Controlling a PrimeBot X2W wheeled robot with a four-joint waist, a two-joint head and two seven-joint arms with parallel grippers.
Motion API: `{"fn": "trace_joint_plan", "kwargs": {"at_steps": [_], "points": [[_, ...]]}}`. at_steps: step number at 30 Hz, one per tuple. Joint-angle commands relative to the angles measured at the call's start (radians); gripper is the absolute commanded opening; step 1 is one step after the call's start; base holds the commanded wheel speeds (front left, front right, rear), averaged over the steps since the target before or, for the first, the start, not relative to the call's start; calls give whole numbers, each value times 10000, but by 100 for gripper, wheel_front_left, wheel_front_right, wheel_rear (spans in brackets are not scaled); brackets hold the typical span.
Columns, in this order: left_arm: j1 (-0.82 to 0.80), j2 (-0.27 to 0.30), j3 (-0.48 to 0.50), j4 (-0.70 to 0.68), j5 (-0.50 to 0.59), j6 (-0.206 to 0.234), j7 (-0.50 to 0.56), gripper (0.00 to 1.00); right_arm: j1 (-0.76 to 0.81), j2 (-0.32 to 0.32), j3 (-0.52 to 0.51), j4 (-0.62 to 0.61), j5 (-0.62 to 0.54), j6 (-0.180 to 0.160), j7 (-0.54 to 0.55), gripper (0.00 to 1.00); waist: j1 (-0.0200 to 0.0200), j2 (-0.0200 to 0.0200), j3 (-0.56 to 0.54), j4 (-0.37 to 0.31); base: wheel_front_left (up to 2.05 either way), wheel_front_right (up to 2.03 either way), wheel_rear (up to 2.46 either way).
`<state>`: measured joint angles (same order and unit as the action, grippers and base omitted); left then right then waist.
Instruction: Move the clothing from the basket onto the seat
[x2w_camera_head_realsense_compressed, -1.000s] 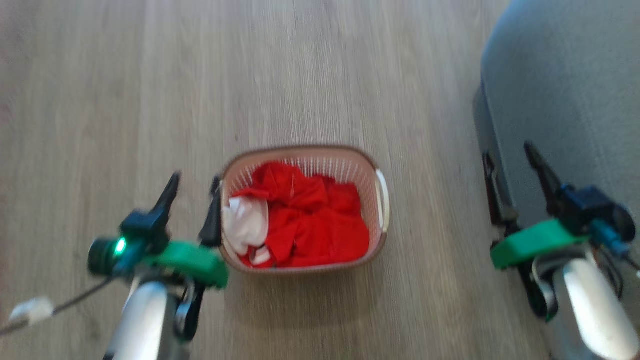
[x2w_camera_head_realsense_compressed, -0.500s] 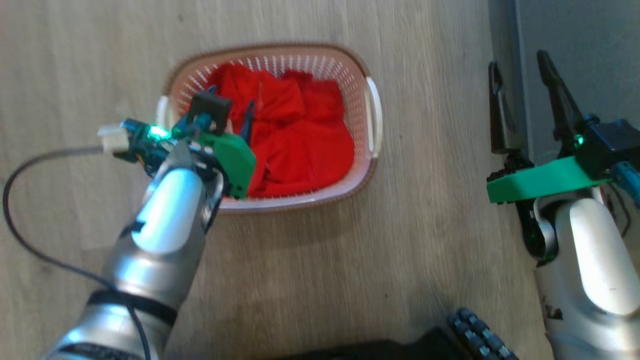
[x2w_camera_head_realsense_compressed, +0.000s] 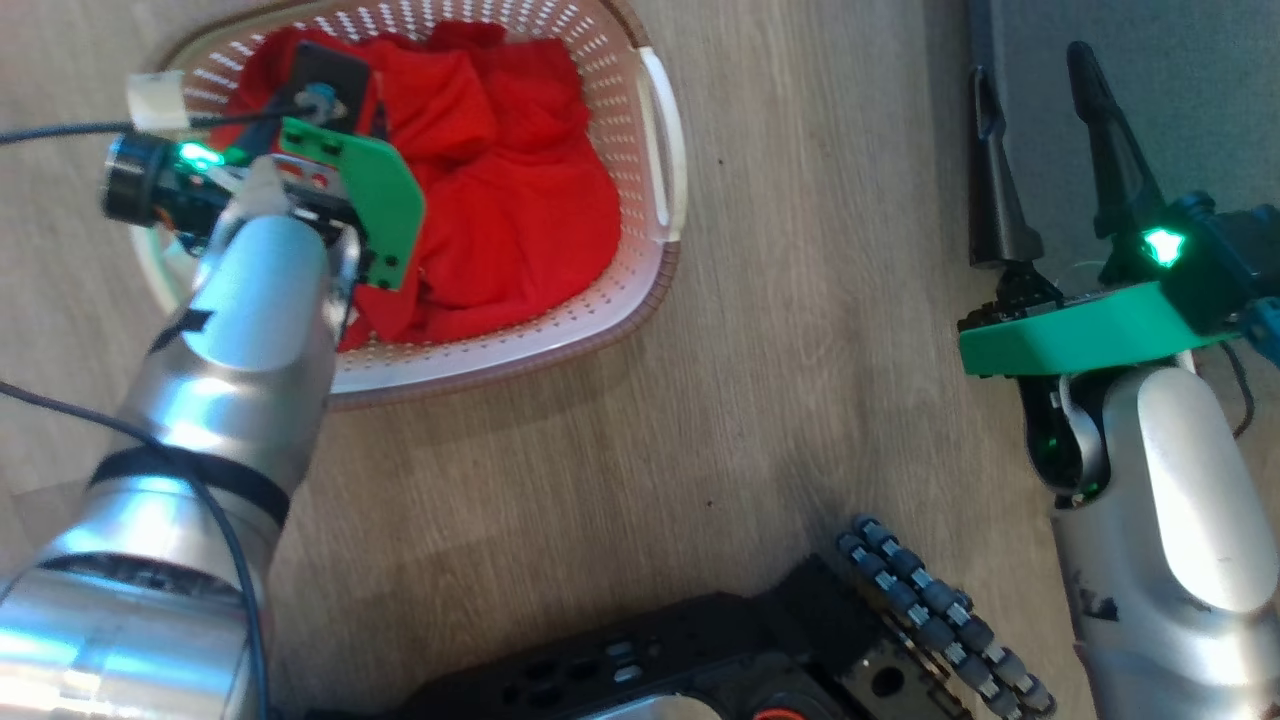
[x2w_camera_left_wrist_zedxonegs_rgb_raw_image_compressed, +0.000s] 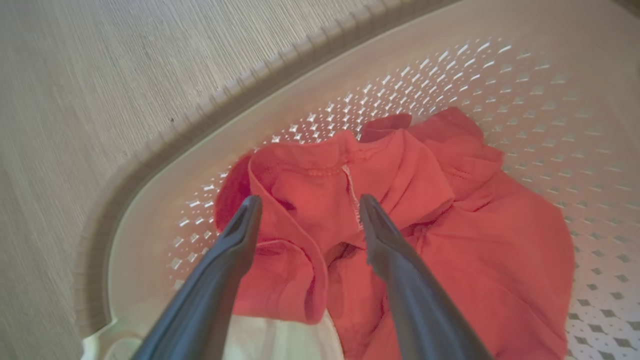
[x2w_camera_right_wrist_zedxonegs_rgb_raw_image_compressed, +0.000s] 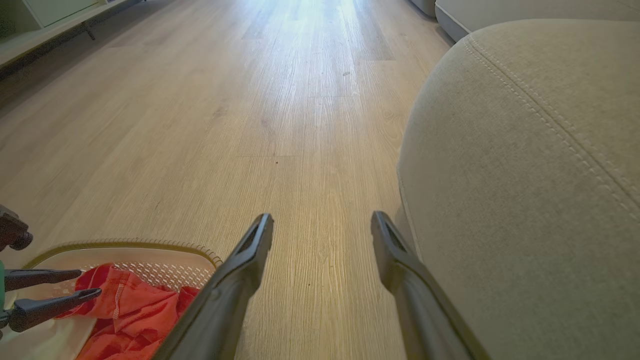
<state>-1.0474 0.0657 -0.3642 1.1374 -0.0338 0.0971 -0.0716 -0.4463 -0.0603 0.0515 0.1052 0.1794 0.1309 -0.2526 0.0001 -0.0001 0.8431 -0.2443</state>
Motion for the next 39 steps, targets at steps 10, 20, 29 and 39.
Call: {"fn": "trace_joint_plan", "kwargs": {"at_steps": [10, 20, 29, 39], "points": [[-809, 703, 229, 905, -118, 336, -62, 100, 205, 99, 532, -534, 823, -2, -92, 100, -1, 1, 695, -555, 0, 0, 0], [-985, 815, 104, 1246, -226, 202, -28, 28, 254, 100, 524, -622, 1158, -2, -92, 100, -1, 1, 919, -684, 0, 0, 0], [-252, 106, 428, 959, -1161, -796, -1595, 0, 524, 100, 45, -341, 1009, -2, -92, 100, -1, 1, -639, 39, 0, 0, 0], [2045, 219, 1175, -2480, -2038, -1441, -1897, 0, 1442, -1, -353, 86, 474, -2, -92, 100, -1, 1, -3656, 1365, 0, 0, 0]]}}
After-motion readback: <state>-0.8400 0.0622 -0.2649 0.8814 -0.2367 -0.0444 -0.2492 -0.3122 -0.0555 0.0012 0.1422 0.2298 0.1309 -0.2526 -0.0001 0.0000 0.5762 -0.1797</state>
